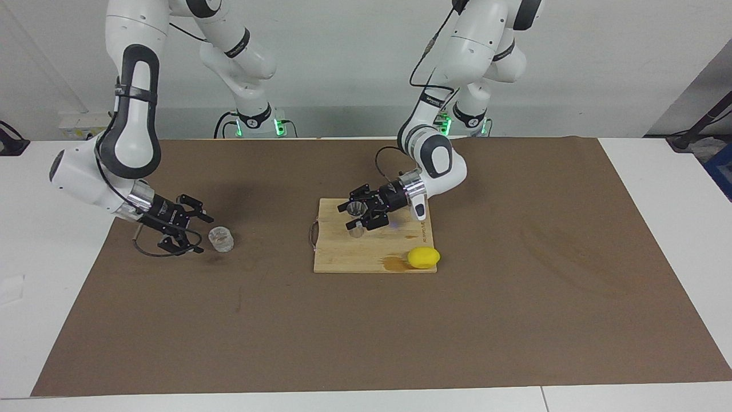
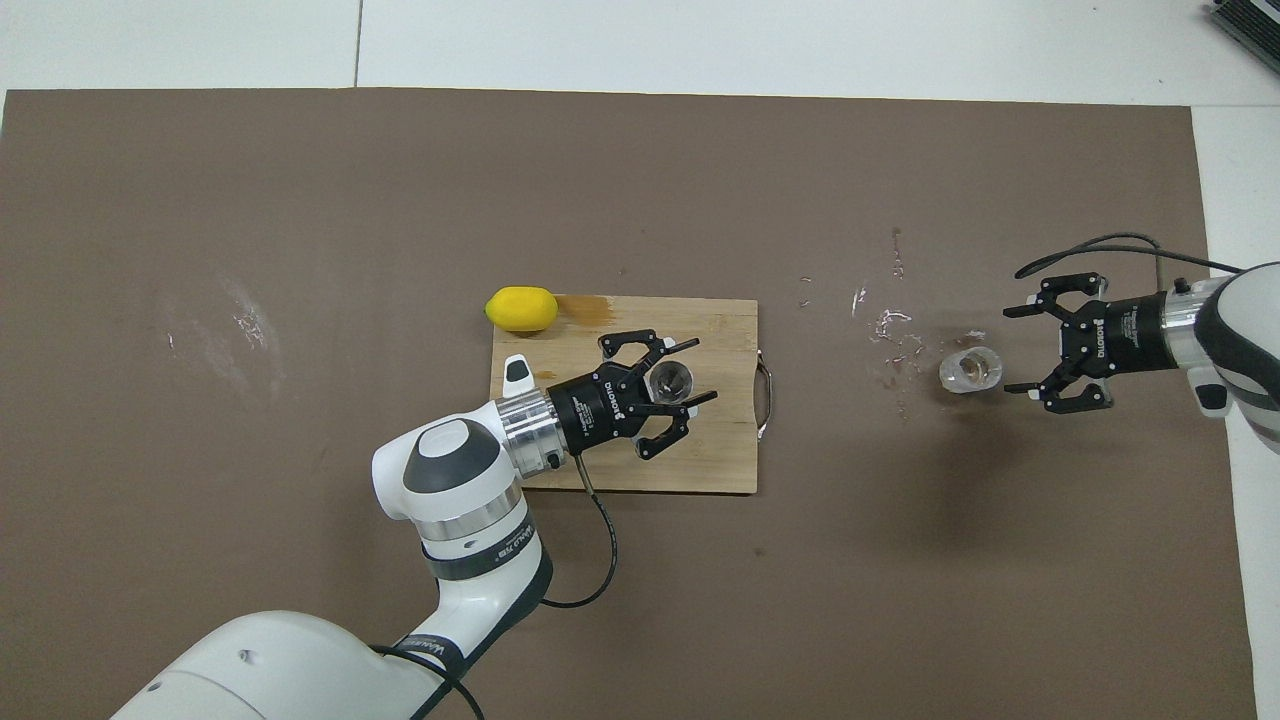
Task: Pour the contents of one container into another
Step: 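Set the metal cup down while the right gripper reaches the glass, then grasp the clear glass cup with the right gripper and lift it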
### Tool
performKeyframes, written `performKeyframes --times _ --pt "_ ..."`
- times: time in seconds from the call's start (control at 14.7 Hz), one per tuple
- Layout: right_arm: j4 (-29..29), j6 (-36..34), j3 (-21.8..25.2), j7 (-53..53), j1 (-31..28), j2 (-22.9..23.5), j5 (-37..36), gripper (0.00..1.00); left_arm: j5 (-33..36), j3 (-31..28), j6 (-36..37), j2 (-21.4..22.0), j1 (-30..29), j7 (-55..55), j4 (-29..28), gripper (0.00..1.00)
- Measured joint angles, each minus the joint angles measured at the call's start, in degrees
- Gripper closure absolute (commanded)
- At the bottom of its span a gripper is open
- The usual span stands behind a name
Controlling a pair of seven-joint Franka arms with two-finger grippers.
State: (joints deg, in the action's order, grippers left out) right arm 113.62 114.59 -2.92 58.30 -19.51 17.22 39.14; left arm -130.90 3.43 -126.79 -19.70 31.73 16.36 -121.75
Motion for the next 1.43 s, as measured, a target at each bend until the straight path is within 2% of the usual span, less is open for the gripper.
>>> performKeyframes --times 0.34,0.48,0.54,0.61,0.82,0.95,1.02,1.09,1.43 --pt "2.57 1.36 -0.25 -3.77 -0.31 1.67 4.43 0.1 0.0 -0.02 -0.14 -0.11 0.0 -0.01 0.0 0.0" --pt "3.78 1.6 -0.26 -5.13 -0.31 1.68 5.78 0.18 0.0 -0.03 -0.16 -0.29 0.0 -0.01 0.0 0.0" --pt "3.99 1.61 -0.26 -5.24 -0.31 1.67 6.34 0.26 0.0 -0.03 -0.16 -0.36 0.0 -0.01 0.0 0.0" --pt "4.05 1.61 -0.26 -5.31 -0.31 1.67 6.87 0.28 0.0 -0.03 -0.16 -0.4 0.0 -0.01 0.0 0.0" --pt "4.07 1.61 -0.33 -5.31 -0.3 1.67 7.22 0.52 0.0 -0.02 -0.16 -0.49 0.0 0.0 -0.02 0.0" --pt "4.06 1.61 -0.35 -5.31 -0.27 1.65 7.59 0.86 0.0 -0.01 -0.13 -0.5 0.01 0.01 -0.08 0.0" --pt "4.07 1.6 -0.35 -5.31 -0.27 1.63 7.73 0.97 0.0 -0.01 -0.13 -0.5 0.01 0.01 -0.11 0.0" --pt "4.07 1.53 -0.37 -5.31 -0.27 1.62 7.78 1.0 0.0 0.0 -0.12 -0.5 0.01 0.01 -0.15 0.0" --pt "3.53 1.32 -0.64 -2.71 1.13 -0.28 7.94 1.0 0.0 0.03 -0.07 -0.4 0.04 0.01 -0.64 0.0"
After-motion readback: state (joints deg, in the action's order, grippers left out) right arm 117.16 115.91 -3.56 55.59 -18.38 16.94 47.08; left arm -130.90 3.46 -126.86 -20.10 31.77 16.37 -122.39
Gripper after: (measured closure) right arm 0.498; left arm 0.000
